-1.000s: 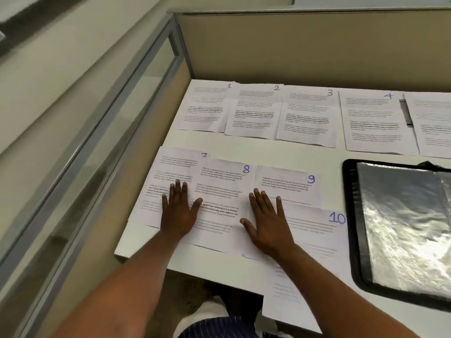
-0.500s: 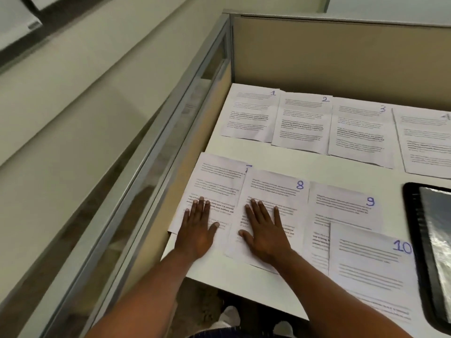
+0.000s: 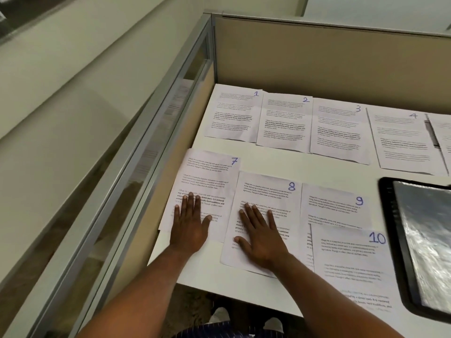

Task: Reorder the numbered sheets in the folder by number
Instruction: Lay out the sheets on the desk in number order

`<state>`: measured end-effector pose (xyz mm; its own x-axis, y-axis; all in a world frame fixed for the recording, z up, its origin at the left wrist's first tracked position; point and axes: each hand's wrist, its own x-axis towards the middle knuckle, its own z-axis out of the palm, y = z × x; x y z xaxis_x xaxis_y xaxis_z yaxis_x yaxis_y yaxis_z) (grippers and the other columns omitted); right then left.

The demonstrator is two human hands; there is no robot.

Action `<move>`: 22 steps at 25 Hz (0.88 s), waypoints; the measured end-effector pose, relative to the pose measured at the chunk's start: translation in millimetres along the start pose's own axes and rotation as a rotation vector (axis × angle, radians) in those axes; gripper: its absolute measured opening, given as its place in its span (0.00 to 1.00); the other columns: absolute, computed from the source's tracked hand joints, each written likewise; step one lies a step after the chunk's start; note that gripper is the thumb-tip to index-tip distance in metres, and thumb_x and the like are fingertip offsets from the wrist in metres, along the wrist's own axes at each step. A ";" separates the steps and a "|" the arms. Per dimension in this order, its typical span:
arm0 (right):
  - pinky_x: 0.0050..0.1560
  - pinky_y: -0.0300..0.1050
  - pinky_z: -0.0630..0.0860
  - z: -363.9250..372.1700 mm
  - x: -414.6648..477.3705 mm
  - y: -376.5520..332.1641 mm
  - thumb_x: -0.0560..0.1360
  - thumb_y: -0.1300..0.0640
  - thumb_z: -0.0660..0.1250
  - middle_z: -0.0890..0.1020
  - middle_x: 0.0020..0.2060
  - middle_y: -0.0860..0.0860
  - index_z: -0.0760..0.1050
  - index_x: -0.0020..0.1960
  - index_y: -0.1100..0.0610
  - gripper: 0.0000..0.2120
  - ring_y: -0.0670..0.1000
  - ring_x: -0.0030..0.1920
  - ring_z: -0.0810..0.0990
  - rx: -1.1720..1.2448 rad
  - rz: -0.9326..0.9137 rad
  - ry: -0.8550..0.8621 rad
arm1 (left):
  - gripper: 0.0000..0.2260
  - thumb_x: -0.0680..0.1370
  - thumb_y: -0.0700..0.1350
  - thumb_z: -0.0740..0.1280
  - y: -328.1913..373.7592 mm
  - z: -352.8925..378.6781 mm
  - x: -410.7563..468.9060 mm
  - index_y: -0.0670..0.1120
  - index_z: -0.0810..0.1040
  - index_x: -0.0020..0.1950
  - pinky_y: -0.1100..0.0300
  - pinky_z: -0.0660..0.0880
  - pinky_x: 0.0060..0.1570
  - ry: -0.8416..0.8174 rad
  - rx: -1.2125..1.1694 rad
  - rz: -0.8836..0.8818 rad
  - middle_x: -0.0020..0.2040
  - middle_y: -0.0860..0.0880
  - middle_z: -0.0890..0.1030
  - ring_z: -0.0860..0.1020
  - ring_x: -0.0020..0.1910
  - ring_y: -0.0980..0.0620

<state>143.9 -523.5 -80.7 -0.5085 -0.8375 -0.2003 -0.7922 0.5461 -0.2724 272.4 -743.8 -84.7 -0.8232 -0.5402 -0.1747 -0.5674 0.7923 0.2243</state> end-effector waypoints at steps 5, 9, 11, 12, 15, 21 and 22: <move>0.80 0.59 0.34 -6.6 -5.7 5.8 0.83 0.33 0.47 0.41 0.83 0.47 0.40 0.84 0.50 0.37 0.48 0.82 0.38 0.039 -0.013 0.051 | 0.36 0.79 0.65 0.37 6.1 -2.9 -0.9 0.46 0.41 0.83 0.47 0.37 0.79 0.014 -0.002 -0.005 0.82 0.46 0.39 0.37 0.81 0.49; 0.80 0.59 0.35 -17.6 -15.6 24.4 0.83 0.33 0.46 0.42 0.83 0.48 0.41 0.84 0.51 0.37 0.48 0.82 0.38 0.057 0.071 0.111 | 0.35 0.81 0.65 0.41 30.9 -3.3 -4.4 0.48 0.40 0.83 0.48 0.37 0.79 0.045 -0.032 0.061 0.82 0.47 0.38 0.36 0.81 0.50; 0.80 0.59 0.35 -23.3 -26.2 39.7 0.83 0.33 0.45 0.42 0.83 0.48 0.42 0.84 0.51 0.37 0.47 0.82 0.37 0.048 0.124 0.129 | 0.35 0.81 0.66 0.43 54.6 0.5 -5.0 0.48 0.42 0.83 0.48 0.38 0.79 0.053 -0.045 0.123 0.83 0.47 0.39 0.38 0.81 0.50; 0.80 0.59 0.35 -25.7 -33.1 48.5 0.83 0.33 0.46 0.42 0.83 0.48 0.42 0.84 0.51 0.37 0.47 0.82 0.38 0.047 0.150 0.145 | 0.35 0.81 0.66 0.44 68.3 3.5 -5.2 0.48 0.44 0.83 0.48 0.39 0.79 0.055 -0.050 0.155 0.83 0.47 0.40 0.39 0.82 0.49; 0.80 0.59 0.35 -29.5 -60.1 80.4 0.82 0.32 0.46 0.43 0.83 0.48 0.44 0.84 0.52 0.37 0.48 0.82 0.39 0.031 0.242 0.161 | 0.35 0.81 0.66 0.45 114.2 14.2 -7.9 0.48 0.45 0.83 0.47 0.40 0.79 0.035 -0.049 0.244 0.83 0.47 0.42 0.41 0.82 0.49; 0.80 0.59 0.36 -28.6 -121.3 144.4 0.82 0.33 0.46 0.44 0.83 0.50 0.45 0.84 0.53 0.38 0.49 0.82 0.40 0.015 0.399 0.178 | 0.37 0.80 0.70 0.43 200.2 40.4 -27.6 0.50 0.45 0.83 0.48 0.39 0.78 -0.056 -0.027 0.405 0.83 0.49 0.42 0.38 0.81 0.52; 0.80 0.60 0.36 -27.9 -130.8 154.5 0.82 0.33 0.46 0.44 0.83 0.50 0.44 0.84 0.53 0.38 0.49 0.82 0.40 0.021 0.424 0.180 | 0.37 0.80 0.70 0.43 212.8 46.6 -31.4 0.50 0.45 0.83 0.48 0.38 0.78 -0.073 -0.016 0.429 0.83 0.49 0.41 0.37 0.81 0.52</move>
<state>78.6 -330.1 -70.3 -0.8383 -0.5290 -0.1315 -0.4955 0.8401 -0.2208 178.3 -545.1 -76.2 -0.9814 -0.1413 -0.1297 -0.1751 0.9359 0.3056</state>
